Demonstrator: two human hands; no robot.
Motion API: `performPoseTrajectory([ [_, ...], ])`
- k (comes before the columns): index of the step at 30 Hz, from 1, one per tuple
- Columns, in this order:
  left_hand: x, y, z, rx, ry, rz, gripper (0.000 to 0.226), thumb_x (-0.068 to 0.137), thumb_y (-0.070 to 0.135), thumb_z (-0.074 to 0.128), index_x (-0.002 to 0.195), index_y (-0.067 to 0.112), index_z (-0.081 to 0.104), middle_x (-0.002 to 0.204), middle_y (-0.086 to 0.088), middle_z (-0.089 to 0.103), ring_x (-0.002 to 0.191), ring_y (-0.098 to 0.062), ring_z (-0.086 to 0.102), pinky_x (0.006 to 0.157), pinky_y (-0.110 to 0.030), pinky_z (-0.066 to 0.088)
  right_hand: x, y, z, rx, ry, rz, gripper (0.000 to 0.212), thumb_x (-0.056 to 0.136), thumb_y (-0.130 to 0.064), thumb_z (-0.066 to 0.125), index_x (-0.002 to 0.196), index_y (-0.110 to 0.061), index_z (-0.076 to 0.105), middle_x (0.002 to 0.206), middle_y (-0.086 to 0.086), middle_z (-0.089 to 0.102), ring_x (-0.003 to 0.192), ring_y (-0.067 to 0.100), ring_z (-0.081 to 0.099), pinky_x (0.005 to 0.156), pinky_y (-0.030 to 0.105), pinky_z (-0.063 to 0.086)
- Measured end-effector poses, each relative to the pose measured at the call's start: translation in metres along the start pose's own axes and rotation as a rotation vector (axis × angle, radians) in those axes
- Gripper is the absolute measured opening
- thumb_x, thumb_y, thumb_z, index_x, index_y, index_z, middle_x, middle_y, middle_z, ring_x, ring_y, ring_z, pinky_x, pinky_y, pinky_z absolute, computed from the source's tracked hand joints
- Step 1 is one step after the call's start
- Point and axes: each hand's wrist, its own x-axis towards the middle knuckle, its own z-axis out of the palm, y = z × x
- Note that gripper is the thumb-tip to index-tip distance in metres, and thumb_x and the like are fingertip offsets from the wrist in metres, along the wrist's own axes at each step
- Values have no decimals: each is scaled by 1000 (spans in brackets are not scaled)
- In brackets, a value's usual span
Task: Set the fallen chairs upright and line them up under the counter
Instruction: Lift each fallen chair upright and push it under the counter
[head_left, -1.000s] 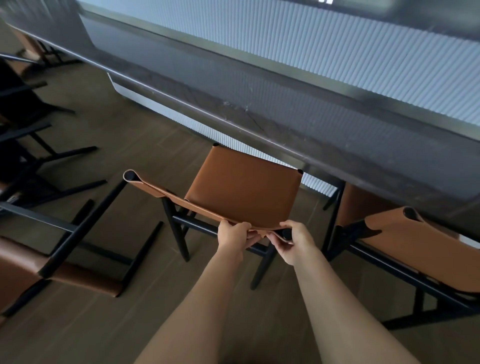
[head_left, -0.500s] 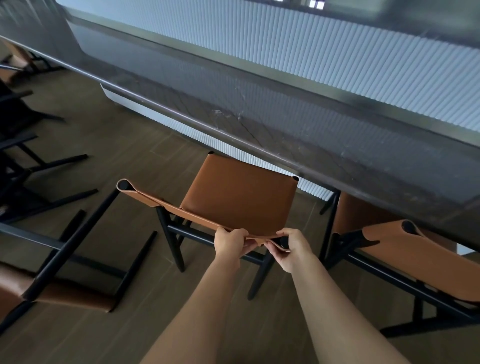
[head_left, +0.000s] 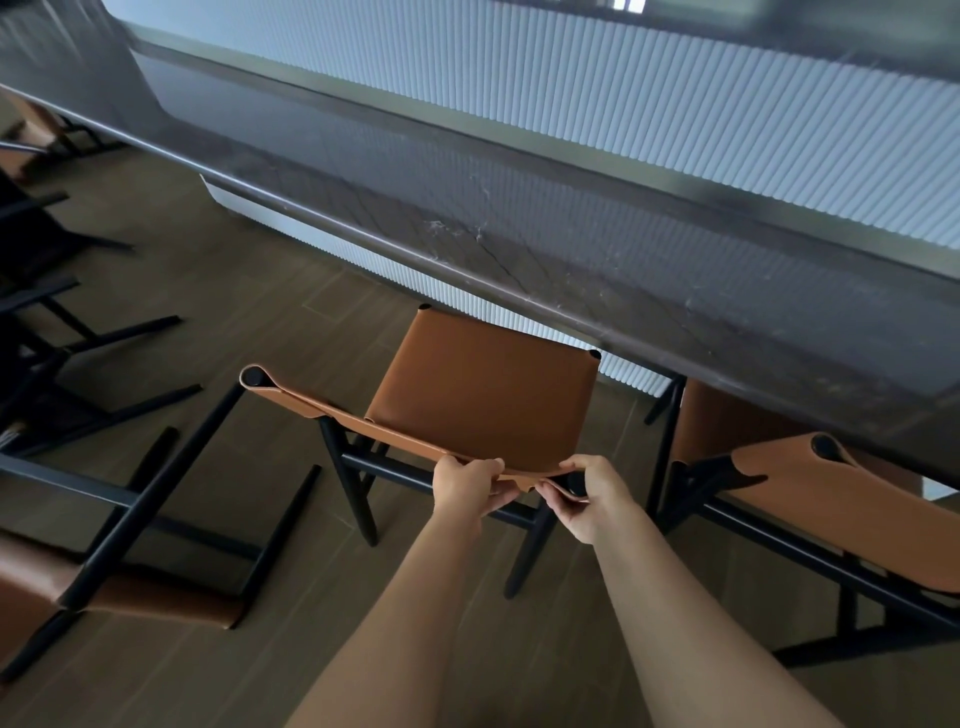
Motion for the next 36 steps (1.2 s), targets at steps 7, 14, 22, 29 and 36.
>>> performPoseTrajectory([
  [7, -1, -2, -10, 12, -85, 13, 20, 89, 8, 65, 104, 5, 53, 97, -16, 70, 70, -23, 73, 61, -31, 60, -9, 23, -12, 70, 55, 23, 71, 89, -66, 49, 119, -2, 55, 106, 21, 67, 89, 32, 70, 58, 33, 57],
  [14, 5, -7, -67, -124, -10, 49, 35, 87, 30, 69, 95, -2, 57, 80, -15, 65, 68, -25, 69, 61, -36, 57, -31, 75, -3, 307, -135, 46, 91, 80, -79, 48, 133, -5, 45, 113, 20, 67, 99, 33, 68, 73, 42, 51],
  [22, 26, 45, -105, -159, -91, 66, 36, 88, 30, 68, 109, 2, 60, 86, -11, 67, 77, -23, 68, 77, -41, 55, -26, 66, 58, 356, -68, -35, 56, 90, -45, 65, 125, -5, 47, 117, 19, 60, 98, 31, 62, 84, 46, 51],
  [29, 49, 92, -134, -158, -174, -54, 56, 92, 28, 63, 137, 4, 41, 123, -21, 55, 106, -35, 60, 94, -50, 51, -14, 69, 93, 427, 56, -51, 30, 93, -29, 64, 105, -3, 55, 110, 19, 62, 95, 30, 64, 83, 44, 52],
  [36, 76, 105, -152, -215, -181, -167, 48, 94, 24, 60, 135, 5, 45, 113, -20, 59, 95, -35, 63, 80, -48, 54, -7, 72, 105, 416, 117, -68, 21, 90, -18, 65, 99, -1, 57, 101, 20, 61, 86, 28, 64, 64, 42, 54],
])
